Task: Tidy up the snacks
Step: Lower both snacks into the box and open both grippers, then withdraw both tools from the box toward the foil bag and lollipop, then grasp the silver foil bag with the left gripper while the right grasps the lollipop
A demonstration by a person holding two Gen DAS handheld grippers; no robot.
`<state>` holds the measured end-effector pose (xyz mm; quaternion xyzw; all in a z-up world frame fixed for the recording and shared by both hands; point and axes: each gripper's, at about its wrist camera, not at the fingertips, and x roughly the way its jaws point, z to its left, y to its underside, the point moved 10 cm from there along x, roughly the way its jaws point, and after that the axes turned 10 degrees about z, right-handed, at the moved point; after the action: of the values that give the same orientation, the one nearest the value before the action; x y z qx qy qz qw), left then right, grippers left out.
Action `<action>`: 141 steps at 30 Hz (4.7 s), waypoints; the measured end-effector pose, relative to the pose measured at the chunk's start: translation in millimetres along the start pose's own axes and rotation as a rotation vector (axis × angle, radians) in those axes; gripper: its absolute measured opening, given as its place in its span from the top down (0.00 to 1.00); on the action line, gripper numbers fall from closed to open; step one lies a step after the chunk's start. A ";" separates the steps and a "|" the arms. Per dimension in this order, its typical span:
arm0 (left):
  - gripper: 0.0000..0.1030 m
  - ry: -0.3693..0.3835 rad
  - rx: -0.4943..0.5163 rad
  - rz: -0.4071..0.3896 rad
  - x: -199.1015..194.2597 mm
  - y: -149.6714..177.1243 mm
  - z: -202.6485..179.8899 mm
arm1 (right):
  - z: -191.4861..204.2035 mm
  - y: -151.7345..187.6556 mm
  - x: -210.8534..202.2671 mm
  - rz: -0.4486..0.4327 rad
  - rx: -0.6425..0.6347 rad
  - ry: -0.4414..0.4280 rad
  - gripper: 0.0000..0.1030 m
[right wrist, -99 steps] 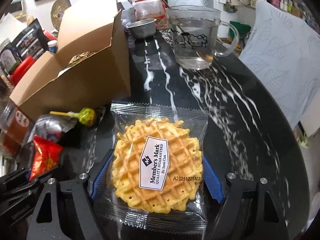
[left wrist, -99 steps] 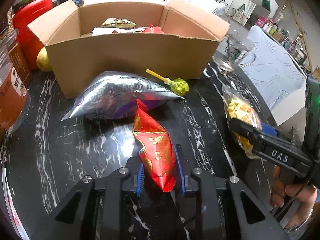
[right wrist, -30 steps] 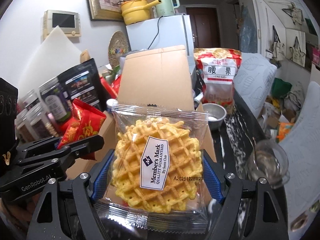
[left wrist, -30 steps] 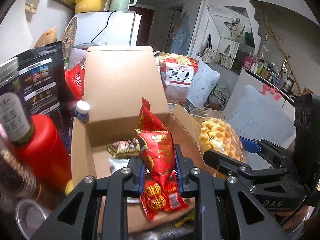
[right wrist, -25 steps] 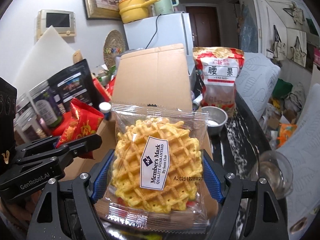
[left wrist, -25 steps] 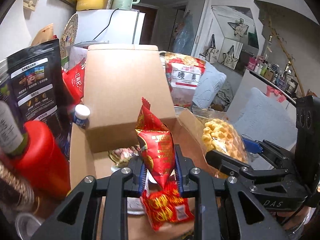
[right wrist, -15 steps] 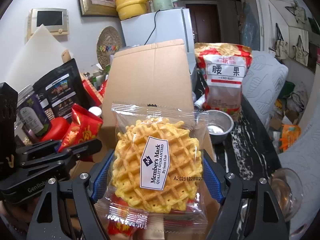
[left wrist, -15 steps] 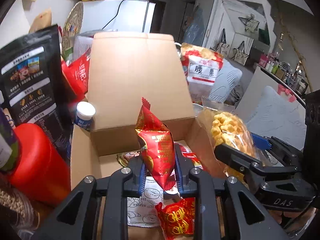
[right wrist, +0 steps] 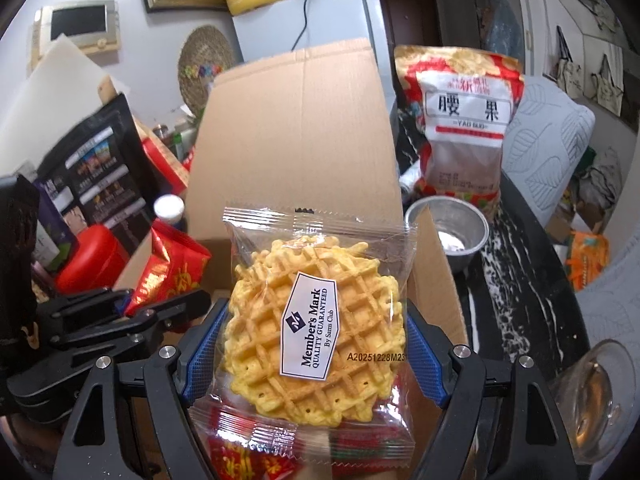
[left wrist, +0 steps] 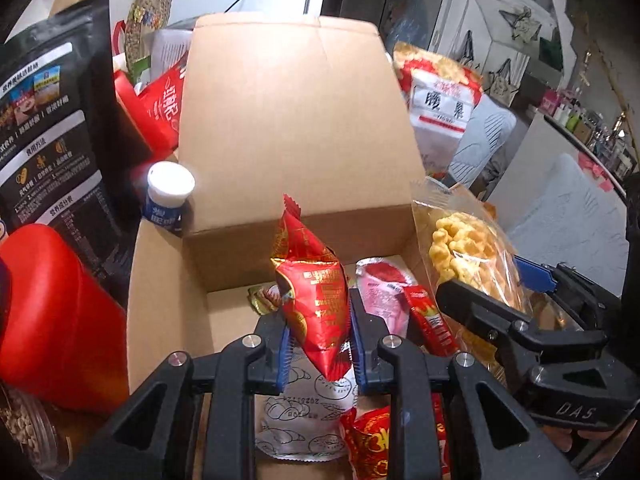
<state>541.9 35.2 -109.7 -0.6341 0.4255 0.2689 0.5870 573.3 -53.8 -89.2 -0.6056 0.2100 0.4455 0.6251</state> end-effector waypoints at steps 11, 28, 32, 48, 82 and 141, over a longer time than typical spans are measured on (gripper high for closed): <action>0.76 -0.070 0.013 0.096 26.3 8.3 3.0 | -1.0 8.5 11.6 0.058 -0.033 0.073 0.20; 0.72 -0.123 0.010 0.088 -3.7 14.8 2.3 | -3.4 16.1 -19.0 0.044 -0.052 0.138 0.09; 0.72 -0.141 0.013 0.069 -17.7 13.5 0.0 | -1.0 16.7 -35.0 0.024 -0.050 0.144 0.09; 0.72 -0.120 0.048 -0.055 -113.0 30.6 -27.2 | 24.6 32.5 -129.0 -0.100 -0.061 0.136 0.09; 0.72 -0.073 0.084 -0.028 -177.0 187.6 -52.6 | 53.4 168.9 -211.5 -0.137 -0.021 0.152 0.09; 0.00 -0.006 0.014 0.123 -63.5 188.3 -22.5 | -3.0 191.5 -41.3 0.161 0.031 0.045 0.31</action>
<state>346.0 37.2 -149.7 -0.6019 0.4637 0.3034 0.5751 397.5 -94.1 -165.8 -0.5869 0.2786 0.4773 0.5917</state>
